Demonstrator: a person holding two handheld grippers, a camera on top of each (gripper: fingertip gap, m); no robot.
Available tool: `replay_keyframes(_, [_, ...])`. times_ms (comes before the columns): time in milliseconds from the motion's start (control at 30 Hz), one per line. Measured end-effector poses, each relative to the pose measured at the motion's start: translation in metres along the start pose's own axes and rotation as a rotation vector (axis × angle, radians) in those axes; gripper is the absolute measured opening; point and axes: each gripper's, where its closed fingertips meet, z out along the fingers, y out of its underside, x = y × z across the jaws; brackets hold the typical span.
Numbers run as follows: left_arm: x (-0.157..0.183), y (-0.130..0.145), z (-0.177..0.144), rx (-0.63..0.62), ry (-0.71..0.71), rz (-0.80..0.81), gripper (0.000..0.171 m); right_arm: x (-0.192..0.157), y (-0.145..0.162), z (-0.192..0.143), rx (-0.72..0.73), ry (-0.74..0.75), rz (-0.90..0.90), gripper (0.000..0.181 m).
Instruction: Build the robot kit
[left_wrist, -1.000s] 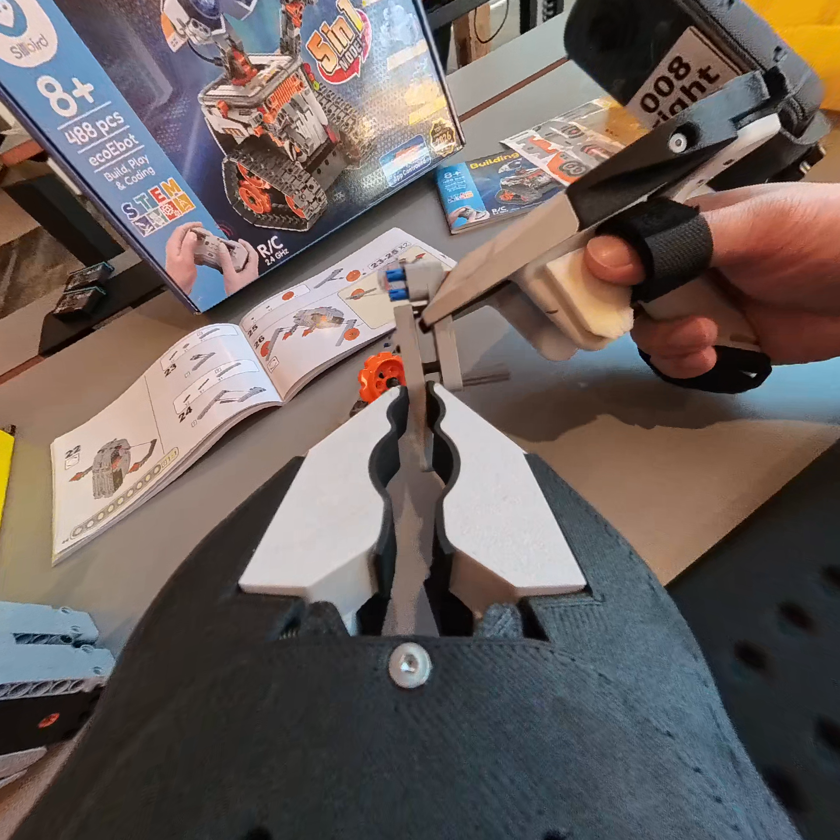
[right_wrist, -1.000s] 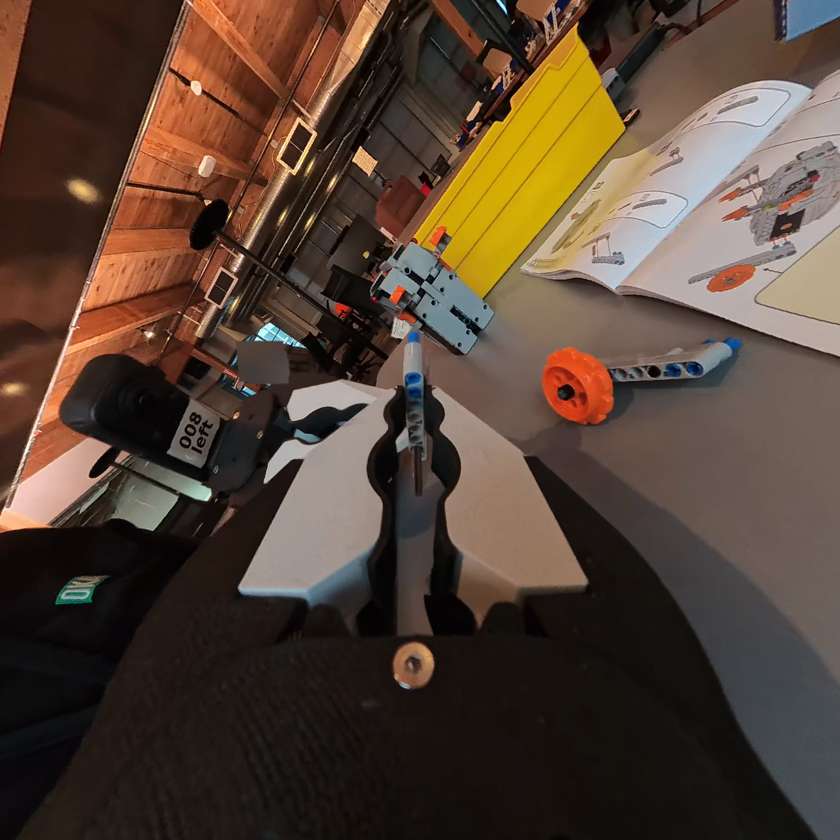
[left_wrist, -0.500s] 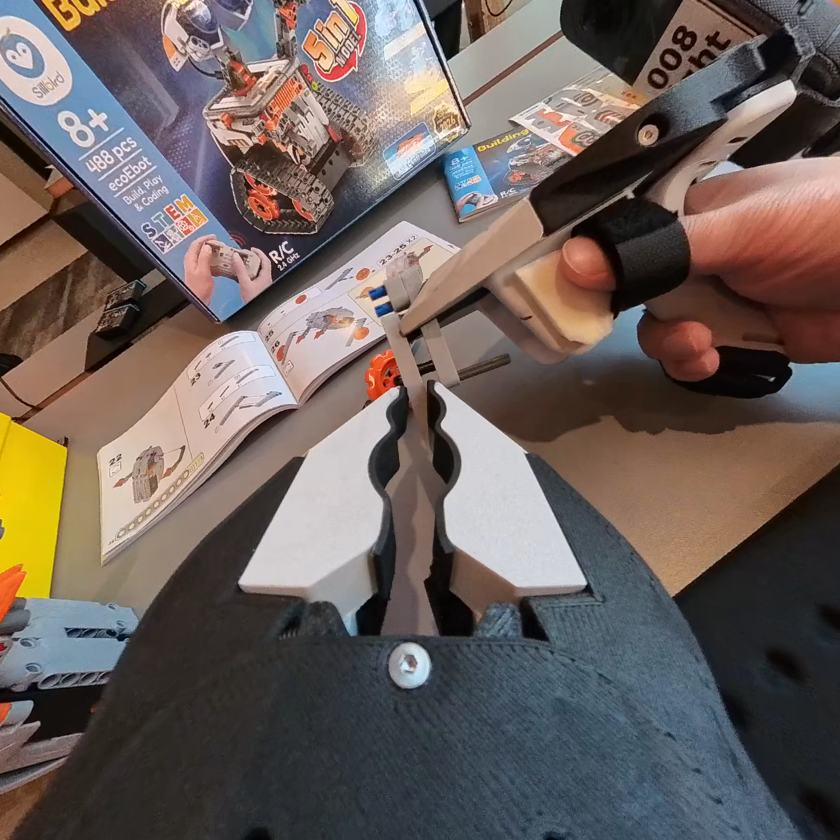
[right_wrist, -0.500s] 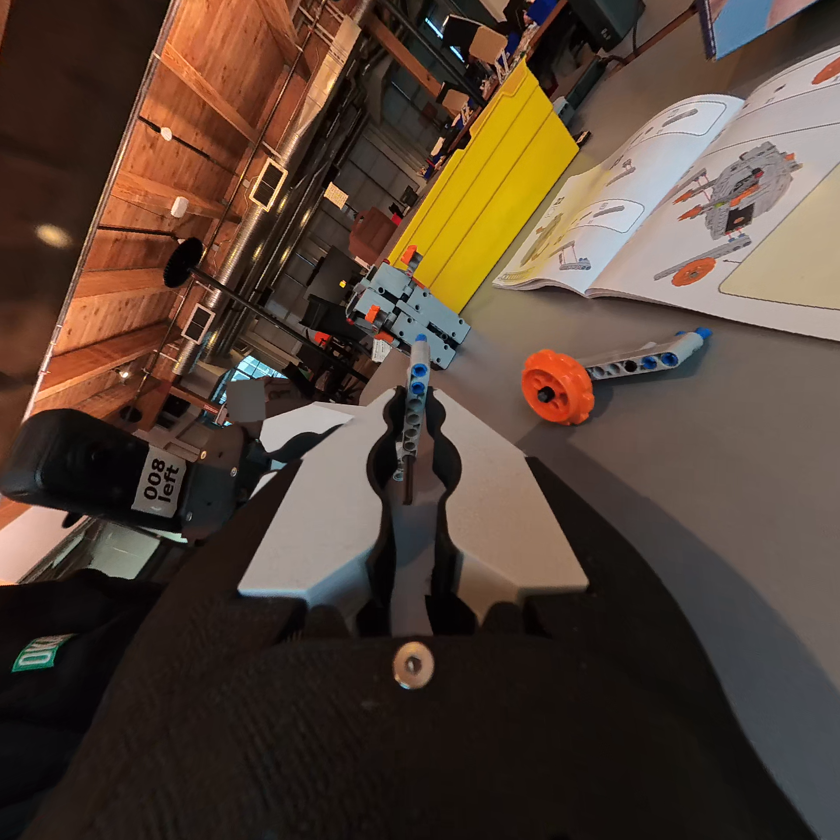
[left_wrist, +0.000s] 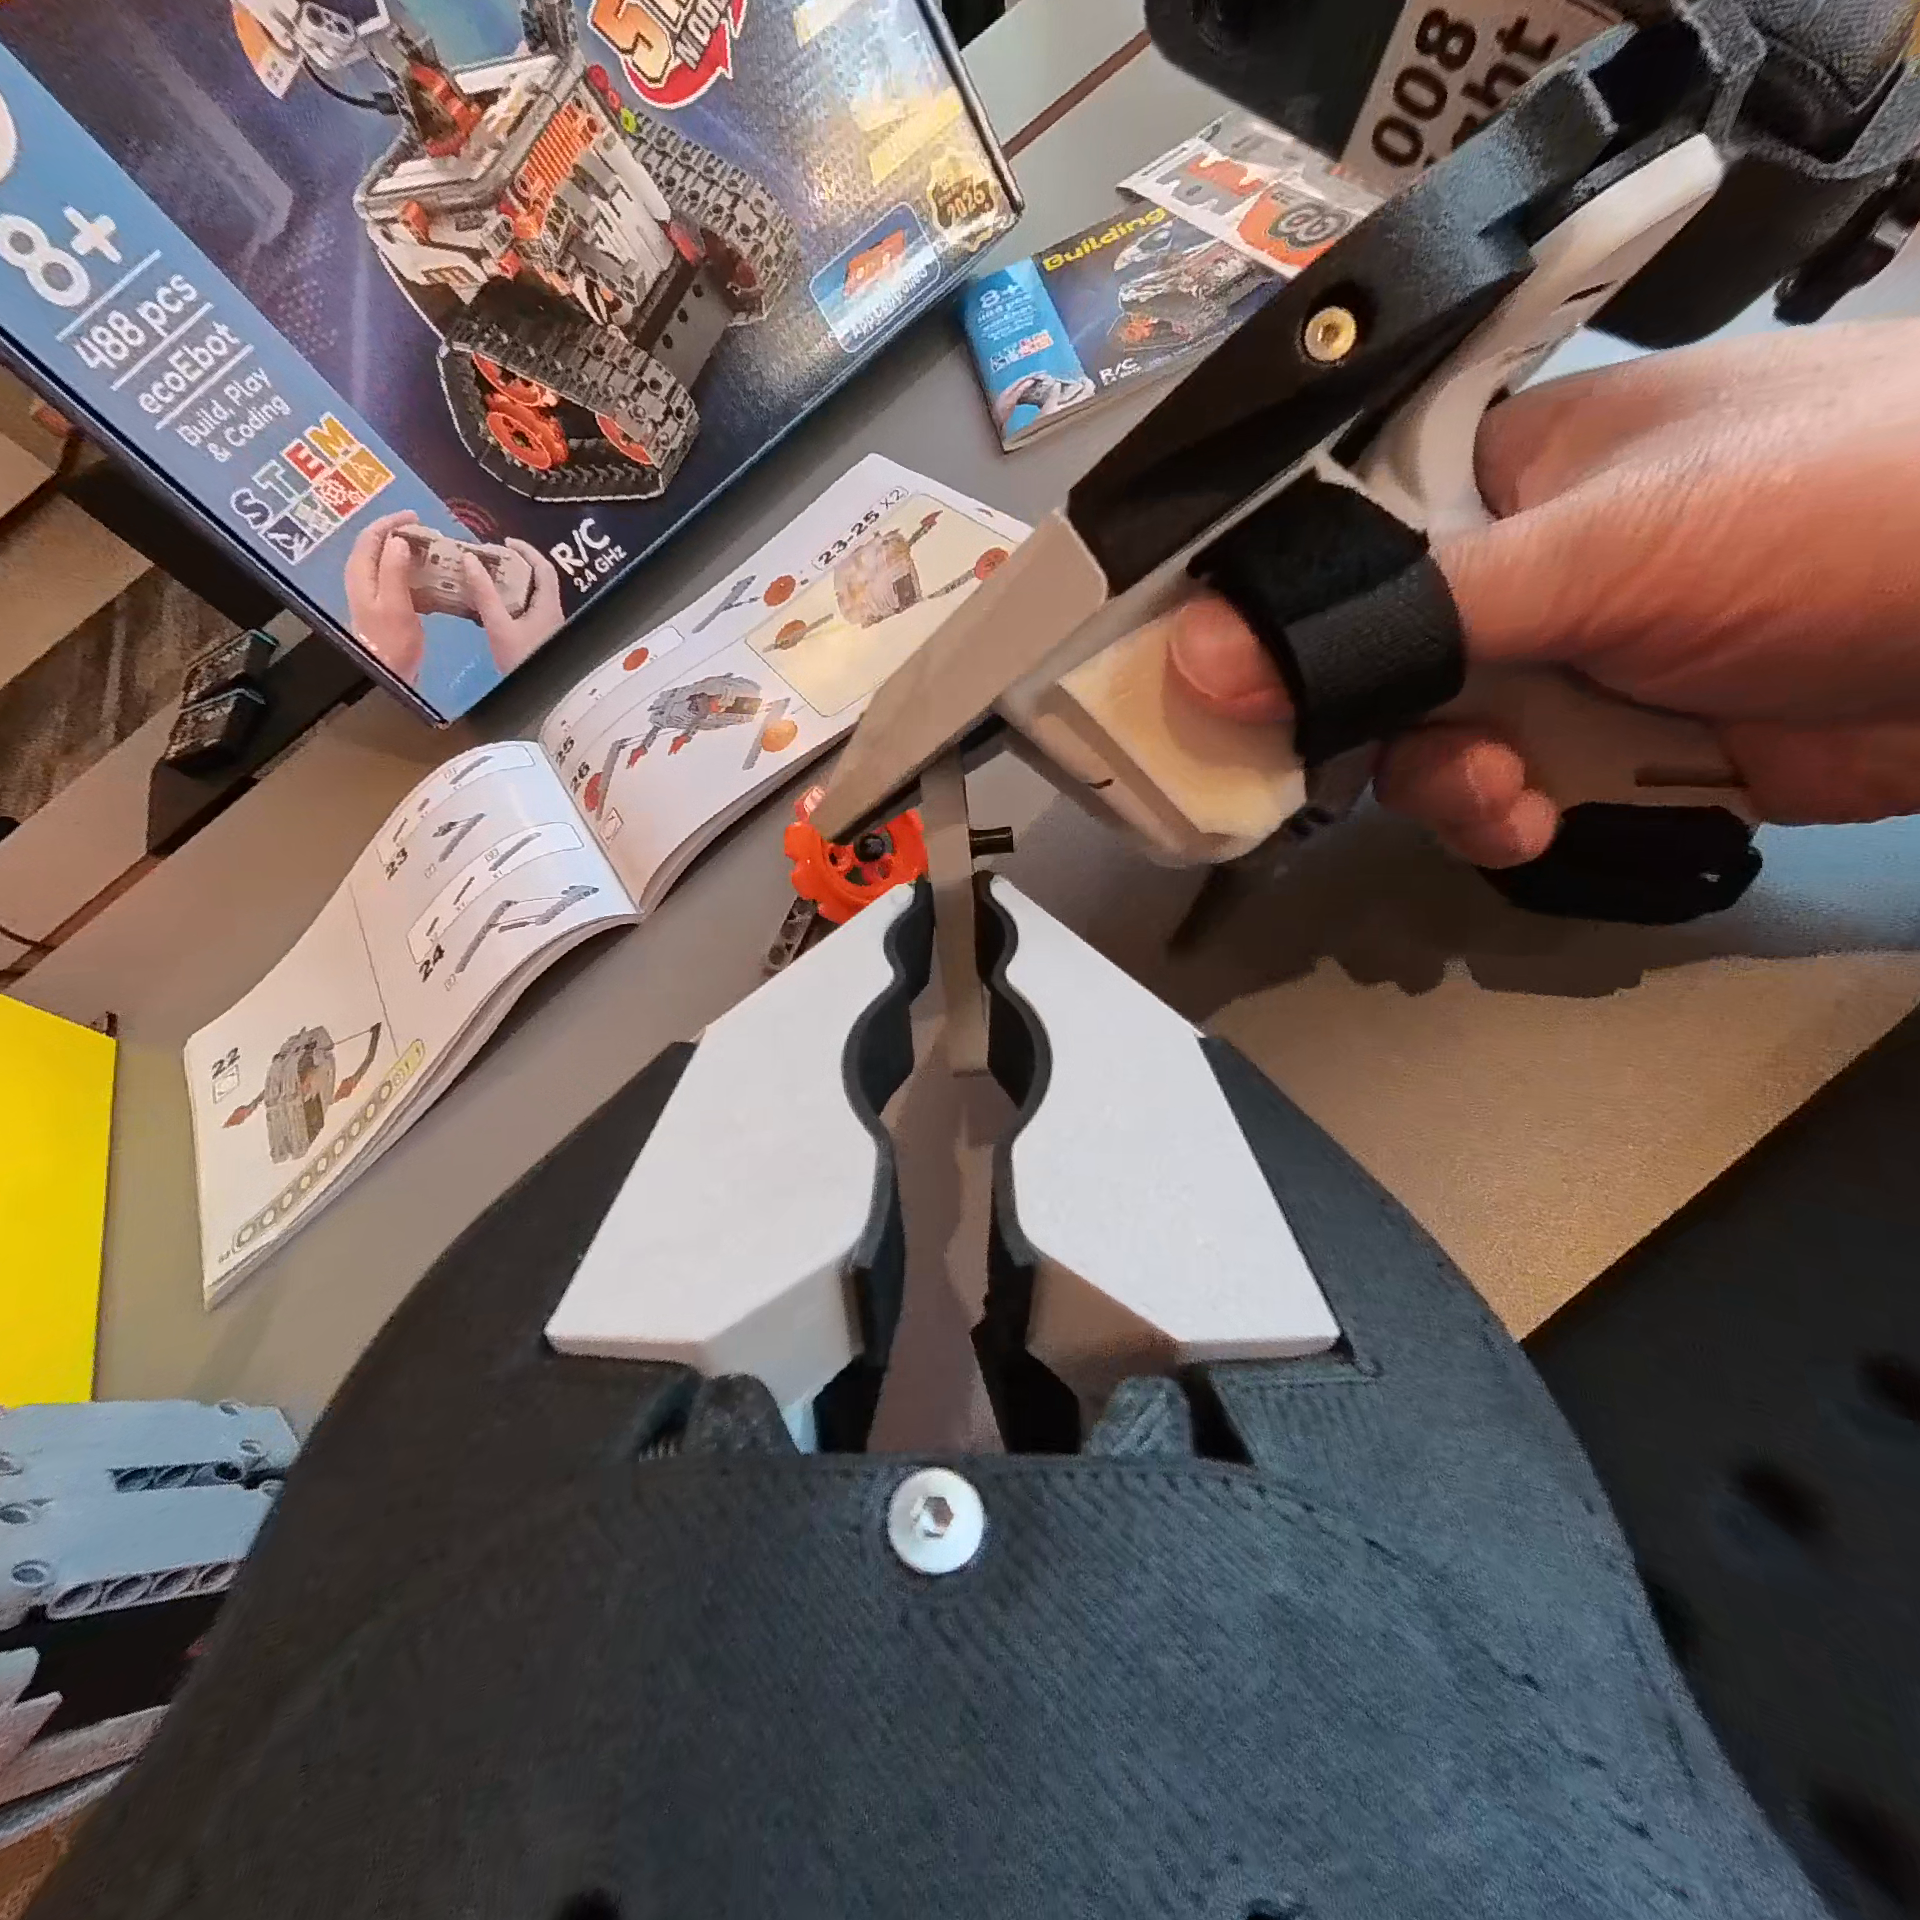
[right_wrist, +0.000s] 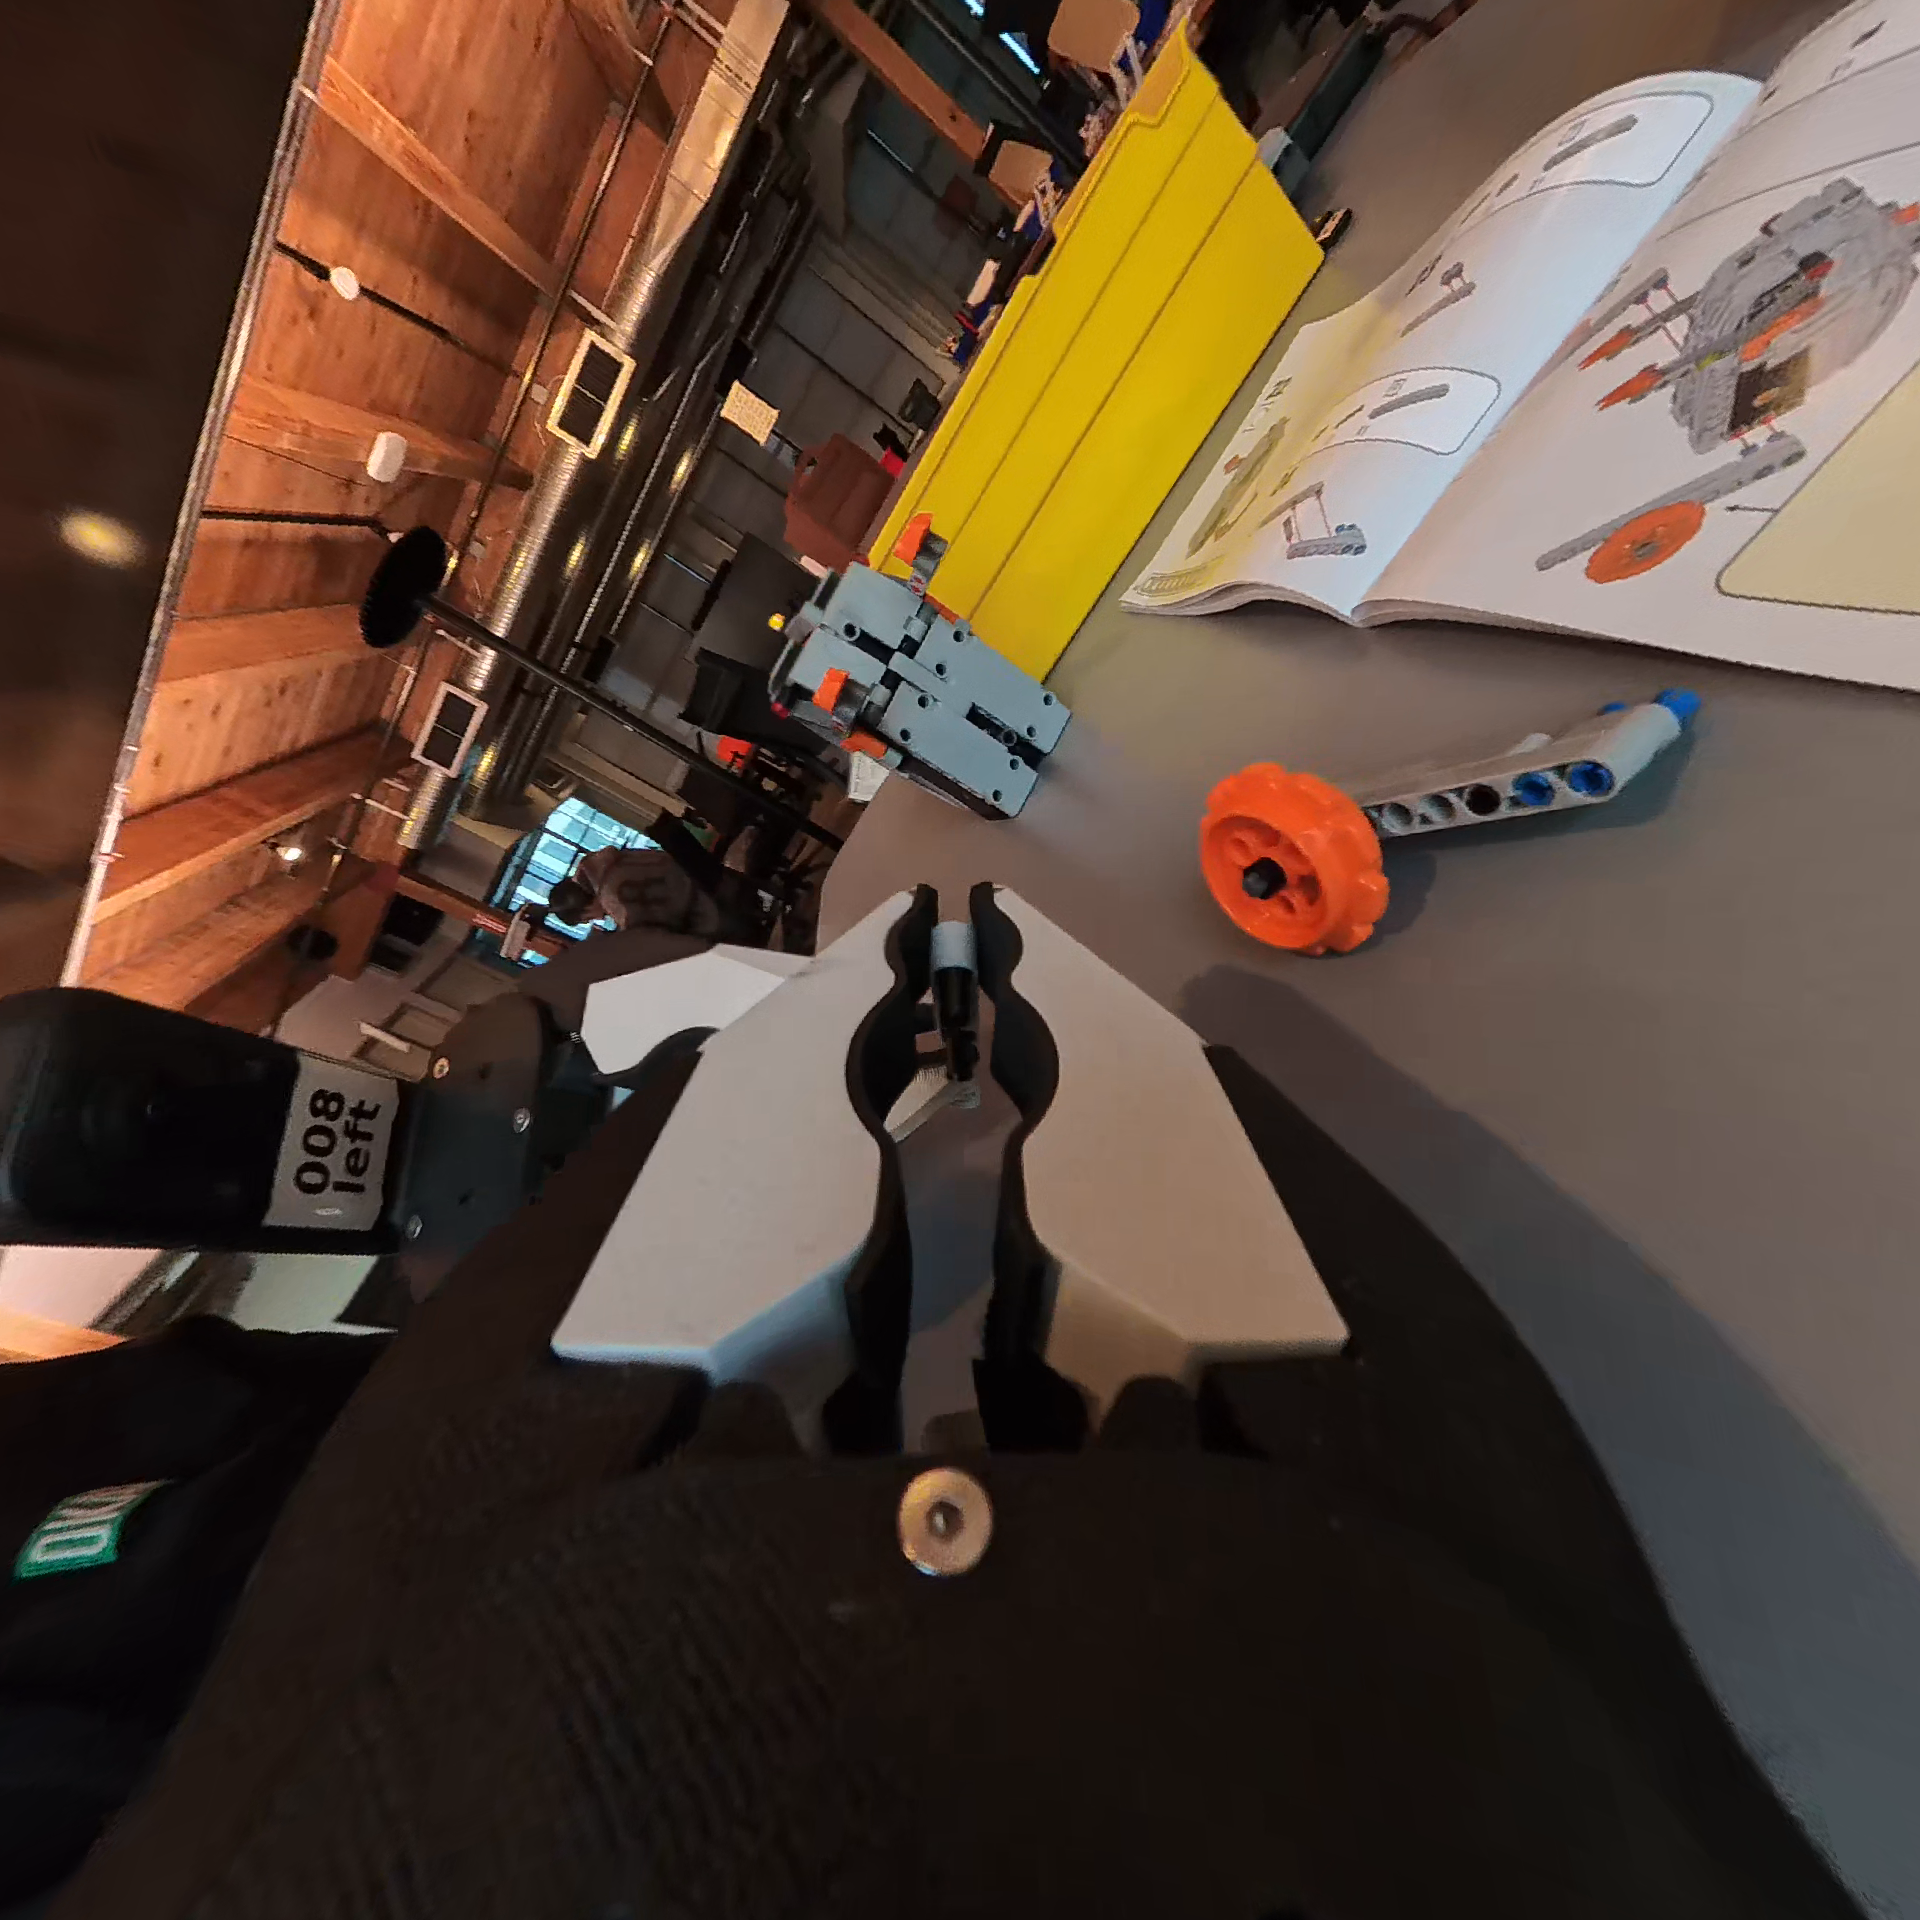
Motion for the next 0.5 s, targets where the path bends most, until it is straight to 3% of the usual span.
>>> replay_keyframes(133, [0.0,0.001,0.0,-0.004,0.004,-0.008,0.006,0.002,0.004,-0.004,-0.093,-0.017,-0.021,0.006])
replay_keyframes(200, [-0.005,0.005,0.001,-0.022,-0.022,-0.004,0.006,0.004,-0.002,-0.014,-0.128,-0.003,-0.098,0.016])
replay_keyframes(333, [-0.006,0.006,0.0,-0.008,-0.01,-0.021,0.006,0.007,-0.012,-0.053,-0.213,0.074,-0.417,0.029])
replay_keyframes(433, [-0.002,0.011,0.001,-0.037,0.029,-0.013,0.006,0.014,0.002,-0.084,-0.333,0.16,-0.634,0.037])
replay_keyframes(500, [0.0,0.025,0.004,-0.13,0.062,-0.009,0.006,0.011,0.018,-0.092,-0.36,0.188,-0.673,0.037])
